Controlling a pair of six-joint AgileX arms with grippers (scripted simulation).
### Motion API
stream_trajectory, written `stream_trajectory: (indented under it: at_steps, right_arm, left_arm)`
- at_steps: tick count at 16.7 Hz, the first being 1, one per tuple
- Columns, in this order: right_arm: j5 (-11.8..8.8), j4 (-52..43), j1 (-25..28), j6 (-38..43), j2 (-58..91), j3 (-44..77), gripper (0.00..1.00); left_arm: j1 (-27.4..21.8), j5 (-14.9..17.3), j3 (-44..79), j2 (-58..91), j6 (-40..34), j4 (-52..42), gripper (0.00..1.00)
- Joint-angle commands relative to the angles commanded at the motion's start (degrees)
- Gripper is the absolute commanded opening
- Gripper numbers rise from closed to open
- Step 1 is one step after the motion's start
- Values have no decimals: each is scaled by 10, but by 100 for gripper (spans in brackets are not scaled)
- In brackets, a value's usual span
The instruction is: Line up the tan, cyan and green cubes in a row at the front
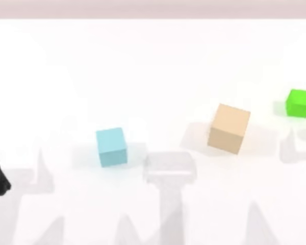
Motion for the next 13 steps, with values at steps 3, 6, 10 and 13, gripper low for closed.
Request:
stream_trajectory:
  at_steps: [3,6,10,13]
  right_arm:
    - [1,-108,4,17,204,170,100]
    - [3,-219,8,34,414,342,100]
    - [6,-358,14,56,665,548,100]
    - [6,-444,18,71,812,680,100]
  left_arm:
    - [0,0,0,0,0,0,100]
    - [0,0,0,0,0,0,100]
    - [0,0,0,0,0,0,100]
    - [0,0,0,0,0,0,100]
